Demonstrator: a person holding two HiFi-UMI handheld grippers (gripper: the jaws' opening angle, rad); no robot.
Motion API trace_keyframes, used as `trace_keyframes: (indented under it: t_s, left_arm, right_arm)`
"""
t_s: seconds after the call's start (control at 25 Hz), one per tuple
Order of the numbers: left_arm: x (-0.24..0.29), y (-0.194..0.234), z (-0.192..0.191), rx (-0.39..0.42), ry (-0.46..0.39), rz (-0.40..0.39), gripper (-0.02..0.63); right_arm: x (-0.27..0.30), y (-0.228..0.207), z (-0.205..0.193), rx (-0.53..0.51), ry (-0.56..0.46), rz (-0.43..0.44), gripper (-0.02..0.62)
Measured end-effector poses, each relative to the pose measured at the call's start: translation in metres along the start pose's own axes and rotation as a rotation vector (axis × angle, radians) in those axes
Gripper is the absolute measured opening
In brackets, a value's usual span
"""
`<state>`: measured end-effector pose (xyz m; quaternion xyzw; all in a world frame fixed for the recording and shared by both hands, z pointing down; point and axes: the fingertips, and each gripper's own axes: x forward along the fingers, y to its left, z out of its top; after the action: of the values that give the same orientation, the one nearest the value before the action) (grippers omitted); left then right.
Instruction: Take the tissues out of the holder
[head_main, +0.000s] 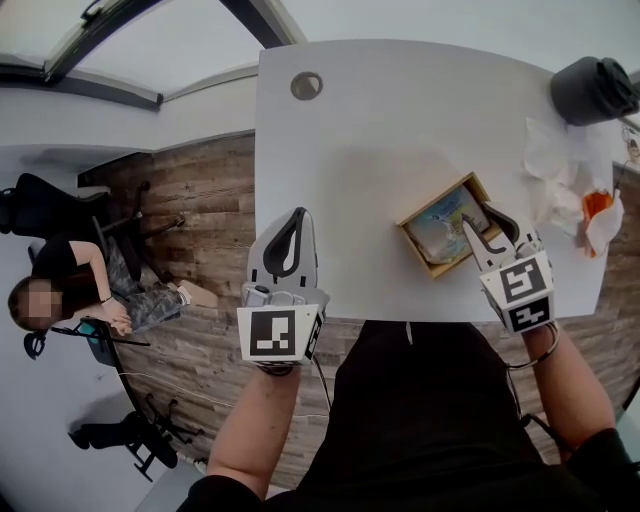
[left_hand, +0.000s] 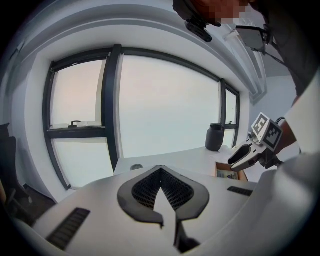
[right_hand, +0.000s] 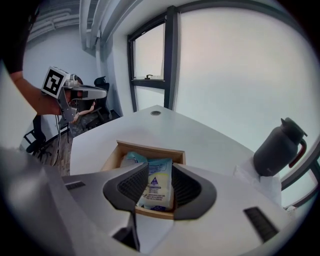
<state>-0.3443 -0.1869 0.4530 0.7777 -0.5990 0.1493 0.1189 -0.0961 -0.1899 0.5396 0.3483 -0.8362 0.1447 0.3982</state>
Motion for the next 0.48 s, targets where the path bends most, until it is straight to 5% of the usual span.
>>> trace_keyframes:
  t_s: [0.48]
  left_arm:
    - [0.018, -0.004, -0.007, -0.011, 0.002, -0.02, 0.003]
  right_arm:
    - [0.022, -0.004, -0.013, -0.029, 0.129, -0.015, 0.149]
